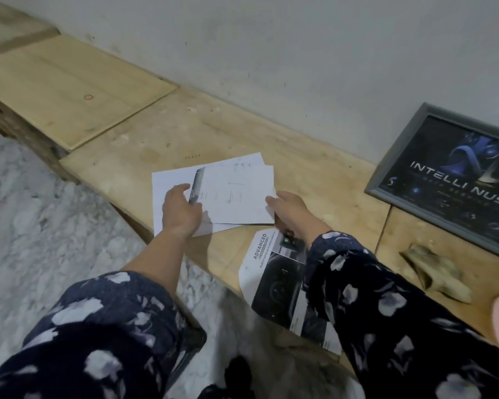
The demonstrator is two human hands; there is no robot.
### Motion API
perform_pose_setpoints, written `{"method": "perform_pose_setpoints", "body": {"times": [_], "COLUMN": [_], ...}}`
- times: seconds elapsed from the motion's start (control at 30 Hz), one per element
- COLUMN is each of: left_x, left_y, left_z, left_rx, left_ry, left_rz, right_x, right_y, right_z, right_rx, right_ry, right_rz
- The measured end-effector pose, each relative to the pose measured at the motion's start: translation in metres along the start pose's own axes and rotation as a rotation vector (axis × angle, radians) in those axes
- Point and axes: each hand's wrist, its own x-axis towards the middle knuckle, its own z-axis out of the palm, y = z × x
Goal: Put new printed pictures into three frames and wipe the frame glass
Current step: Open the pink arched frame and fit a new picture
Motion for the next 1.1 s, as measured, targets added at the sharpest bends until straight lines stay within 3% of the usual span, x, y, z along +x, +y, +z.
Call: {"method": "perform_pose_setpoints", "body": {"times": [0.3, 0.47, 0.67, 0.87, 0.97, 1.1], "left_x": [-0.058, -0.103, -0.141, -0.155, -0.157, -0.157], "left_y": [0.024, 0.027, 0.028, 0.033, 0.037, 0.04], "left_z": [0.043, 0.067, 0.08, 0.087, 0.09, 0.091], "left_rx": [0.18, 0.552, 0.618, 0.553, 0.524, 0.048], "left_ry": [-0.181, -0.344, -0.295, -0.284, -0.213, -0.136], "left_rz": [0.095, 0.077, -0.009, -0.049, 0.029, 0.201], "right_x": [-0.046, -0.084, -0.125, -0.133, -0.131, -0.132], "right_y": [0.059, 0.113, 0.152, 0.17, 0.172, 0.174], "right_z": [-0.057, -0.09, -0.096, -0.084, -0.082, -0.081], "right_rx": [-0.248, -0.57, -0.637, -0.656, -0.622, -0.514], "right_ry": [0.042, 0.122, 0.127, 0.138, 0.141, 0.138], "right_rz": [-0.008, 0.1, 0.116, 0.096, 0.105, 0.137]}}
